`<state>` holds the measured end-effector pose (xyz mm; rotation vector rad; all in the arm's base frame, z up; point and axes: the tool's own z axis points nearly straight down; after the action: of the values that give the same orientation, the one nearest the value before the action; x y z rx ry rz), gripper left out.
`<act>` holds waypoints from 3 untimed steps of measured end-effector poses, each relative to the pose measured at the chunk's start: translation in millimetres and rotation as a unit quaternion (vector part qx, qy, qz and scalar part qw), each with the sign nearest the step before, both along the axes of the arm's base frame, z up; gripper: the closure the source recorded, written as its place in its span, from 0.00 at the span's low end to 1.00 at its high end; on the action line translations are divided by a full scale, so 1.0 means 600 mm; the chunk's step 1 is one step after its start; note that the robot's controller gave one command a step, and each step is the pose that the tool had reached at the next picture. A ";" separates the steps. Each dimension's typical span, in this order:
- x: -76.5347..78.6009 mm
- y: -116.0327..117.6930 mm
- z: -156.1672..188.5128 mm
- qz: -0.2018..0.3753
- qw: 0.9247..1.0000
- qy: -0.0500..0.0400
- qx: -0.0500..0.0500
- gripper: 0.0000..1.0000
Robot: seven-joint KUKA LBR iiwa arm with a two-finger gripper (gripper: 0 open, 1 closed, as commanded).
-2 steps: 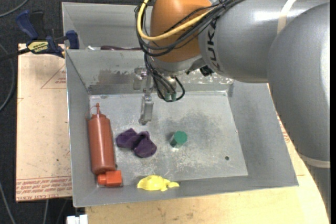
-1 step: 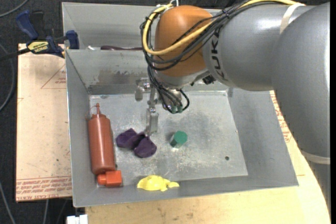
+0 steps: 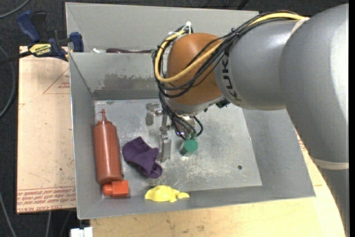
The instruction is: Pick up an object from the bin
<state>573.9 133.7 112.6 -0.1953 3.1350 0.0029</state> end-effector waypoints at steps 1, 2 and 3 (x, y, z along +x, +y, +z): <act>-0.010 -0.001 -0.021 -0.040 0.999 0.002 -0.001 0.00; -0.015 0.062 -0.028 0.052 0.999 -0.001 0.001 1.00; -0.014 0.061 -0.028 0.052 0.999 -0.001 0.001 1.00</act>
Offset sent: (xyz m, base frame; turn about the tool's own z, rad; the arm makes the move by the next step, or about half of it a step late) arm -0.0092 0.0363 -0.0172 -0.1056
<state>565.2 170.5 95.5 -0.3570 3.1184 0.0058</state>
